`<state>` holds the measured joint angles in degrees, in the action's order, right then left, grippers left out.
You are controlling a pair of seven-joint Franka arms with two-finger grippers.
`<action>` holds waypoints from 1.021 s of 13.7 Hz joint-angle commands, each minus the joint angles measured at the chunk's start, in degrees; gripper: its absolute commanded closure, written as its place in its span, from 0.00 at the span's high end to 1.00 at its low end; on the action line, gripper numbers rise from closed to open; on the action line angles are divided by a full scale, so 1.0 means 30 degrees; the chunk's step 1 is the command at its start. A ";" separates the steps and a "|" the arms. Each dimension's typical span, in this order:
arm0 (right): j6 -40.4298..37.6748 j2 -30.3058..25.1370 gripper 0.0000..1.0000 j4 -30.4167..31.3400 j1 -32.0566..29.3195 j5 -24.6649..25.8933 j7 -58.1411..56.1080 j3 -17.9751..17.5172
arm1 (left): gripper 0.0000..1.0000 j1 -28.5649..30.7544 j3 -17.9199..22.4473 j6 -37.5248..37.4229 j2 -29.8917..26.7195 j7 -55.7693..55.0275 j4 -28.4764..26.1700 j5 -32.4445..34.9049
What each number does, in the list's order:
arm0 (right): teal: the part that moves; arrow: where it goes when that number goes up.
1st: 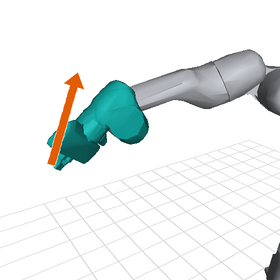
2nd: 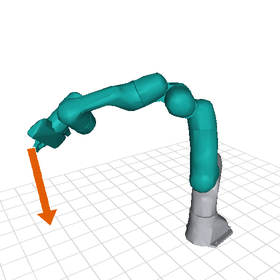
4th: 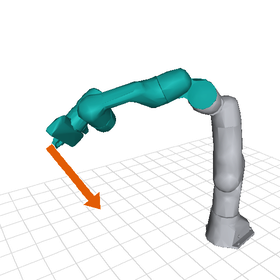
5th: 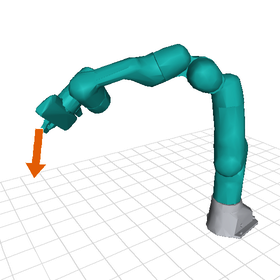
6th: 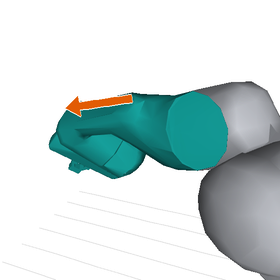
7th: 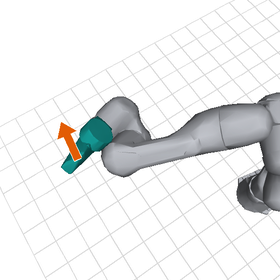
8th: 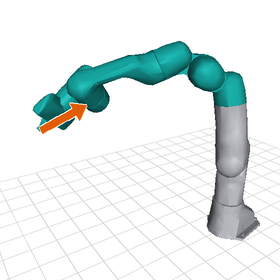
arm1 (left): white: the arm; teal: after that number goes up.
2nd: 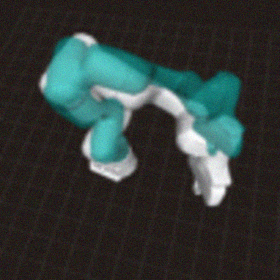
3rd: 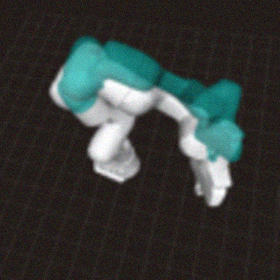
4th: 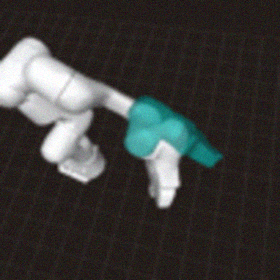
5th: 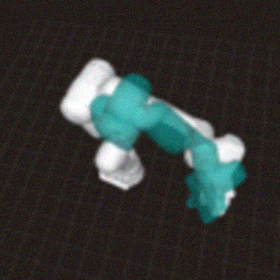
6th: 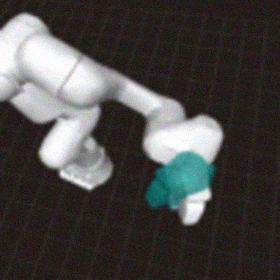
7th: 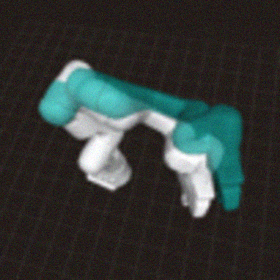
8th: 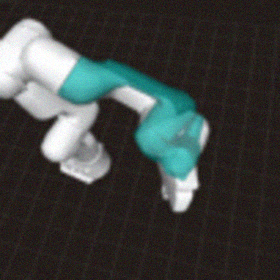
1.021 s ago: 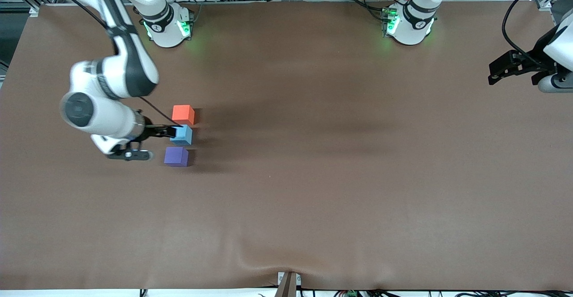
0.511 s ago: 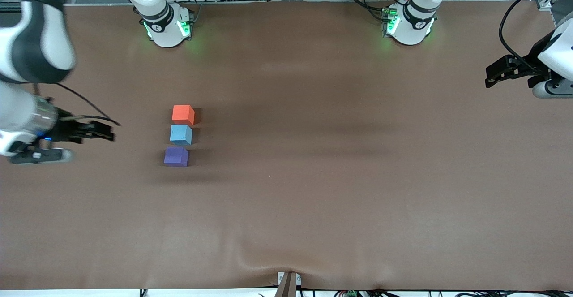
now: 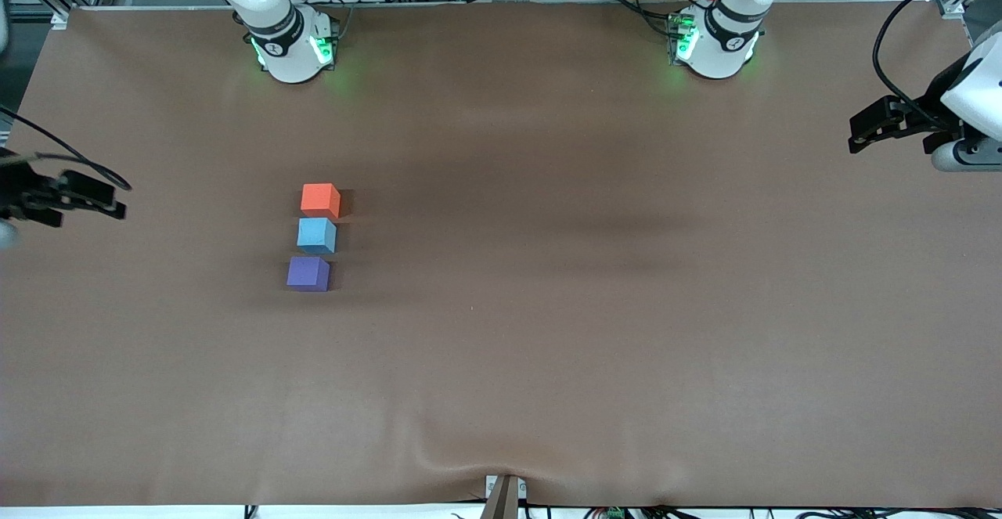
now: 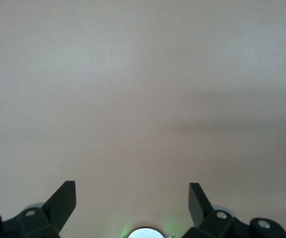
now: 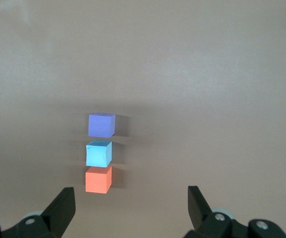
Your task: Place blue block between orange and purple blocks
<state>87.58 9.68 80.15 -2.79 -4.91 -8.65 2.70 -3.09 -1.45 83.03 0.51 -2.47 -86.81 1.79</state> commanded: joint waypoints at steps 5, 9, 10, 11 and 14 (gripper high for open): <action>-0.1487 -0.3043 1.00 0.1370 0.1275 0.1919 0.3088 -0.0664 | 1.00 0.0092 -0.0016 -0.0344 -0.0022 0.0297 0.0283 -0.0274; 0.0630 -0.5104 1.00 0.4517 0.0989 0.2133 0.2913 -0.0488 | 1.00 0.0092 -0.0016 -0.0344 -0.0022 0.0297 0.0283 -0.0274; 0.0688 -0.4987 1.00 0.4225 0.0959 0.2104 0.2710 -0.0488 | 1.00 0.0092 -0.0016 -0.0344 -0.0022 0.0297 0.0283 -0.0274; 0.0572 -0.4609 1.00 0.3613 0.0900 0.2104 0.2157 -0.0459 | 1.00 0.0092 -0.0016 -0.0344 -0.0022 0.0297 0.0283 -0.0274; 0.0484 -0.4136 1.00 0.2933 0.0753 0.2104 0.1565 -0.0400 | 1.00 0.0092 -0.0016 -0.0344 -0.0022 0.0297 0.0313 -0.0274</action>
<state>89.40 -3.54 90.38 0.27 0.42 -2.77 1.96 -3.09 -1.45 83.03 0.51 -2.47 -86.77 1.79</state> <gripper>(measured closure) 0.000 0.000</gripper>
